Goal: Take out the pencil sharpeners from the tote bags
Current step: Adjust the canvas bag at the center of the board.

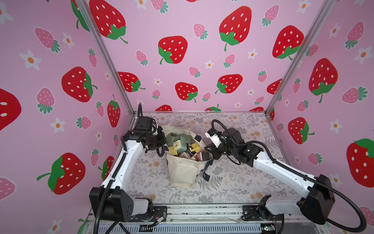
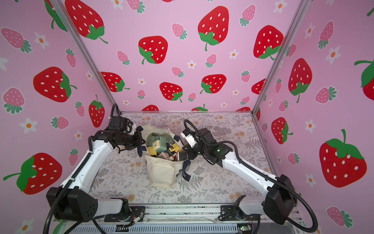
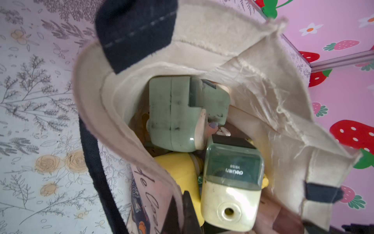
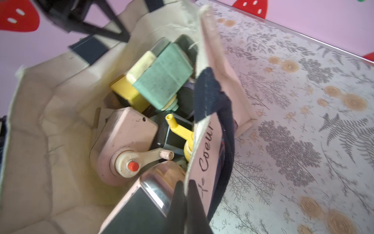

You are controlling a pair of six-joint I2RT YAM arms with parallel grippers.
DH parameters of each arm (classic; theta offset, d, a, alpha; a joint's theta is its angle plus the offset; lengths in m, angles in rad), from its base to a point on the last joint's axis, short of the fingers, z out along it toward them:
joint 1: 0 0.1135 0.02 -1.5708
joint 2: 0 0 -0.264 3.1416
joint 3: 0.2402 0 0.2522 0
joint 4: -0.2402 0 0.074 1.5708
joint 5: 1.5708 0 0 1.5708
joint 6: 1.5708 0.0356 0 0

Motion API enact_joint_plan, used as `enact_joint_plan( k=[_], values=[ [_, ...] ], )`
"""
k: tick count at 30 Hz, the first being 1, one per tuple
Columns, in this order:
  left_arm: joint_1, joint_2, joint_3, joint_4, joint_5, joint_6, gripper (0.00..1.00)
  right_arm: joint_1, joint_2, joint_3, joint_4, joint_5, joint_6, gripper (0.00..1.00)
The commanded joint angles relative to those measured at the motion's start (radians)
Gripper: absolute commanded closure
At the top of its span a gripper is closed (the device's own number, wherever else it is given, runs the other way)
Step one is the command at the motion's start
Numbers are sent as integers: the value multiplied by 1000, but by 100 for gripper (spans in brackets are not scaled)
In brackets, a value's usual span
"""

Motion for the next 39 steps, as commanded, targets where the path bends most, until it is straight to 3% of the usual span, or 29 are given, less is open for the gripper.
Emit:
enact_joint_plan(
  k=[1,6,10,14,17,20,21,25,30,35,37,39],
  values=[
    [-25,94,213,44,-48,29,100,85,53,22,-58,-149,-129,99],
    [-53,212,366,64,21,73,100,232,120,71,-112,-165,-266,100],
    [-42,251,418,56,75,120,100,248,117,86,-122,-50,-268,98],
    [2,187,334,165,193,137,100,241,17,21,-35,133,-257,83],
    [7,96,232,280,249,143,100,230,-111,-82,100,244,-236,63],
    [8,66,210,300,274,146,100,228,-216,-168,209,274,-232,44],
    [7,65,210,304,293,148,100,228,-235,-179,221,267,-230,42],
    [-10,65,218,299,299,173,100,230,-254,-176,212,222,-235,39],
    [-17,115,323,240,306,213,100,229,-182,-150,184,235,-239,38],
    [-107,224,513,101,218,308,100,236,-27,-85,133,178,-265,42],
    [-155,266,607,21,123,345,100,253,32,-69,129,137,-297,46],
    [-149,277,620,25,143,326,100,274,78,-58,137,135,-315,46]
  ],
)
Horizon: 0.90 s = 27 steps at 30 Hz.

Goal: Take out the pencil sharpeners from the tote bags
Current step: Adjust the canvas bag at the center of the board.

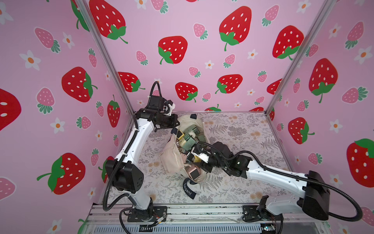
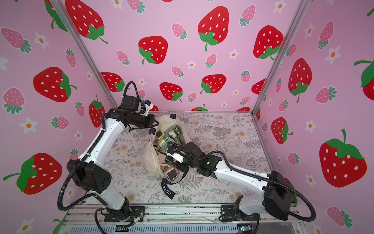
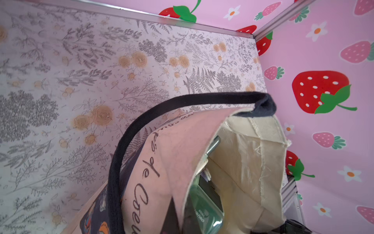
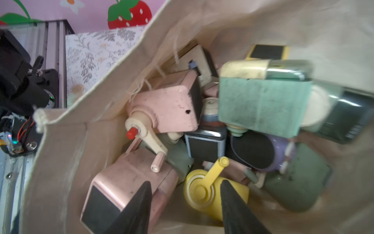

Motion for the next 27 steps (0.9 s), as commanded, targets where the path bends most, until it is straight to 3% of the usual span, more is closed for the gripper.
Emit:
enact_joint_plan(
  k=[1,4,8,14,17,24,27],
  values=[
    [-8,-36,124,82,42,47,100,38,65,45,-19,-51,-68,46],
    [5,-68,75,131,87,47,100,73,148,69,-17,-56,-103,48],
    [-4,-144,-65,211,112,67,100,152,239,138,-54,59,-160,51],
    [8,-218,-190,266,82,57,100,156,163,86,0,148,-147,49],
    [7,-249,-230,278,68,71,100,145,120,74,-44,118,-153,33],
    [1,-307,-287,293,34,75,100,139,79,108,-218,33,-222,21],
    [-1,-323,-308,304,21,70,100,137,47,77,-122,181,-182,19]
  ],
)
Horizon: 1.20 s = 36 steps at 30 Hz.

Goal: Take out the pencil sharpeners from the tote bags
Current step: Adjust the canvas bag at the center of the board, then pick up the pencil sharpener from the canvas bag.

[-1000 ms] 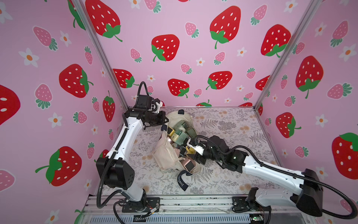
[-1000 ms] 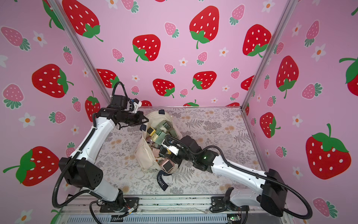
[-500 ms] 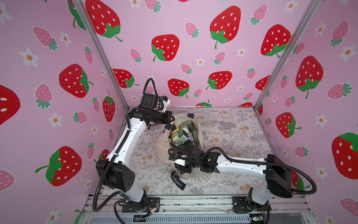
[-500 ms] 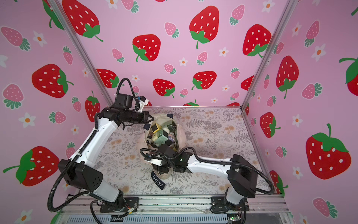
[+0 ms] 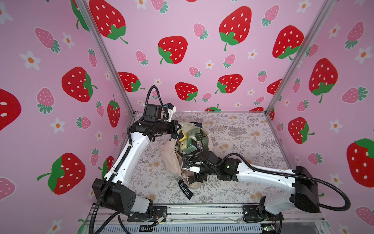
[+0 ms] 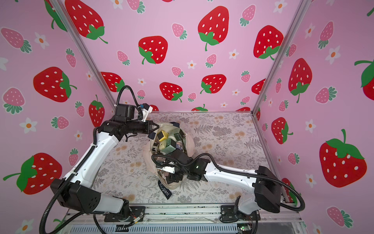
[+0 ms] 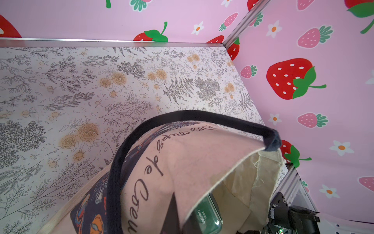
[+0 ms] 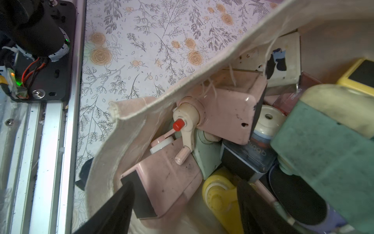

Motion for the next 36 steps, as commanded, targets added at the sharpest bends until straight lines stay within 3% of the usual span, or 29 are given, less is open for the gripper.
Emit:
enact_joint_plan(
  k=[1,7,11,19,30,36],
  values=[
    [8,-56,3,88,-29,21,100,-9,-60,-21,37,109,-2,18],
    [4,-45,8,81,-46,20,100,-31,-187,-135,233,219,37,12],
    [9,-45,9,83,-44,17,100,-77,-185,-167,331,201,-5,5],
    [12,-50,7,81,-45,17,100,-165,42,50,284,119,-98,2],
    [11,-56,2,84,-44,18,100,-236,171,138,311,81,-130,1],
    [11,-62,-1,83,-45,18,100,-245,269,220,283,-28,-169,0]
  ],
)
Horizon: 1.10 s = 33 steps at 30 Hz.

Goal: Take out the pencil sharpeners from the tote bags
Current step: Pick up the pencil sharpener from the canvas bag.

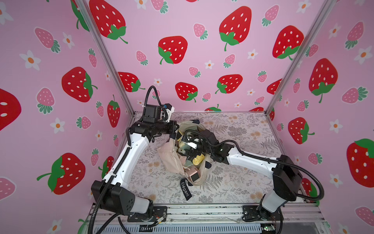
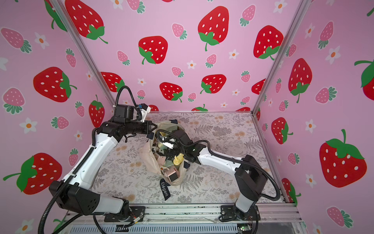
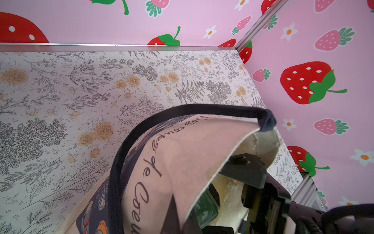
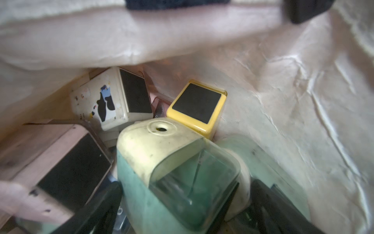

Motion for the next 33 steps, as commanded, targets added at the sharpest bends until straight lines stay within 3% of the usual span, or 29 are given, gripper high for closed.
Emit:
enact_joint_plan(
  k=[1,6,11,28,33],
  values=[
    [7,-53,11,79,25,18,100,-11,47,38,-25,-105,-39,0],
    [7,-54,13,79,27,15,100,-11,51,42,-86,-269,-27,7],
    [6,-57,13,80,30,11,100,-9,-4,-15,-118,-335,-27,13],
    [7,-61,11,79,29,6,100,8,9,-81,23,-158,75,30],
    [8,-60,11,80,29,6,100,29,-17,-111,73,-126,77,30]
  ],
)
